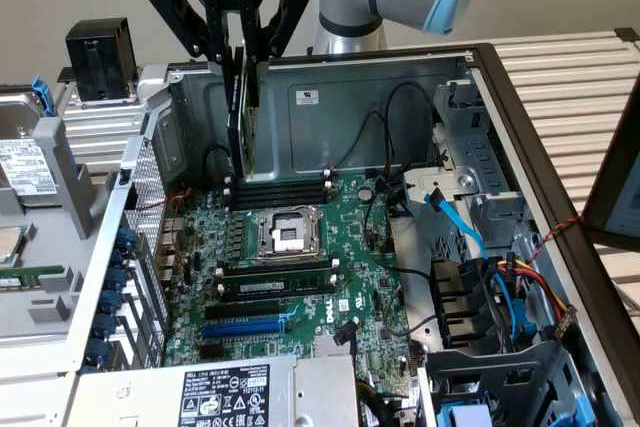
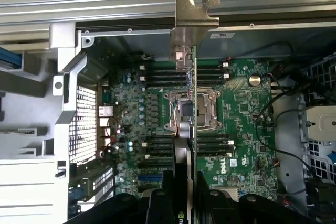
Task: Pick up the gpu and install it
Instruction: 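Insert the gpu into the slot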
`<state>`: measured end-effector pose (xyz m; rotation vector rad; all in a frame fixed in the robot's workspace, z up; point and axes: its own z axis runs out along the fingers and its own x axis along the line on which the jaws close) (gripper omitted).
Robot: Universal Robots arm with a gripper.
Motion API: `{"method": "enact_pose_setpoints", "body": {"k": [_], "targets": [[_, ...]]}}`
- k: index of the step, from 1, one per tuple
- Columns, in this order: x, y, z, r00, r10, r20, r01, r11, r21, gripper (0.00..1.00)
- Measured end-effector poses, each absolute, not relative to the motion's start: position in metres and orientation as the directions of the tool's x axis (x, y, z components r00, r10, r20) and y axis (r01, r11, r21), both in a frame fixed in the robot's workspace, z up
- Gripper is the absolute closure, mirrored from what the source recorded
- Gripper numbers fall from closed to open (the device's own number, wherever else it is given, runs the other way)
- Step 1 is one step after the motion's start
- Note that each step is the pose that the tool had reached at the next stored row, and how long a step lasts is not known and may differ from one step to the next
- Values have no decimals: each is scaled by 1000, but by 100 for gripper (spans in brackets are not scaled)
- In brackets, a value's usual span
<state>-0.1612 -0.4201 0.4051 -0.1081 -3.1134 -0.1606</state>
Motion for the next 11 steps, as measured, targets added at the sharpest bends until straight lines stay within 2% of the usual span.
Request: {"method": "enact_pose_setpoints", "body": {"k": [11], "targets": [[-161, -420, 402, -992, -125, 25, -121, 987, 102, 73]]}}
